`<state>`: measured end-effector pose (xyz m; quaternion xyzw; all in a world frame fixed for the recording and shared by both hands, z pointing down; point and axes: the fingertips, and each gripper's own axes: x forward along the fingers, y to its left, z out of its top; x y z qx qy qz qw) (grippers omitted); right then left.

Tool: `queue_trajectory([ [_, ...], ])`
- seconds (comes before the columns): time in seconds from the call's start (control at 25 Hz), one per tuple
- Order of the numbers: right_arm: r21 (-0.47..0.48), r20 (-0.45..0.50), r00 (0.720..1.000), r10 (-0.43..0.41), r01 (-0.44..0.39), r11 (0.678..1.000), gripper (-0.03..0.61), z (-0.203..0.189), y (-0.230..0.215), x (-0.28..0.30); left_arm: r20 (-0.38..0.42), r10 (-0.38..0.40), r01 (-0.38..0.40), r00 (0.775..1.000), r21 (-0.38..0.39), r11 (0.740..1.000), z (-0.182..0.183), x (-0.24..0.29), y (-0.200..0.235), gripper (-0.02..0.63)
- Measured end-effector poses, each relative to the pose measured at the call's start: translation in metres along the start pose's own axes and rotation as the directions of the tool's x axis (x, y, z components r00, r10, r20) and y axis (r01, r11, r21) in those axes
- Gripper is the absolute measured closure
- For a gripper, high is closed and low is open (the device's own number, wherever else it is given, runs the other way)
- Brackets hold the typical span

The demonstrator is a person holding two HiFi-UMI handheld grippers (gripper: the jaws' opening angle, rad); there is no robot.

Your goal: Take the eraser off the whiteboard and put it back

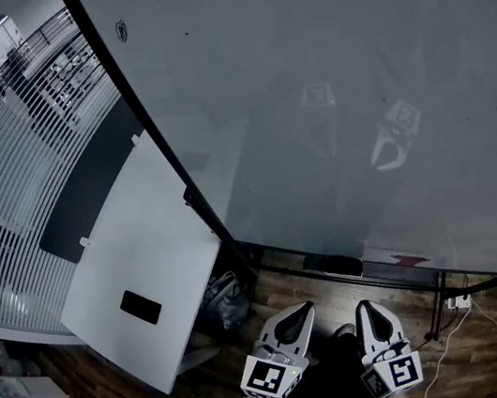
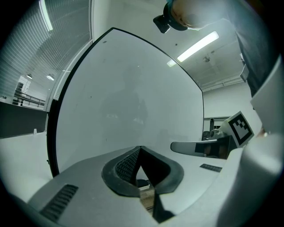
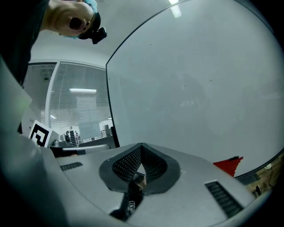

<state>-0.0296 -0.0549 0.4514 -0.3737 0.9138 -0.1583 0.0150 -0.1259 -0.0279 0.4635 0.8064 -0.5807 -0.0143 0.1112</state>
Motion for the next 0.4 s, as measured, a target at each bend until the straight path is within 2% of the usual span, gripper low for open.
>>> queue_trajectory([
  [0.4,0.017,-0.013,1.0,0.001,-0.001,1.0,0.565,0.0033,0.0051,0.0058,-0.005,0.016,-0.016,1.0,-0.026,1.0,0.0018,-0.0011,0.0044,0.614],
])
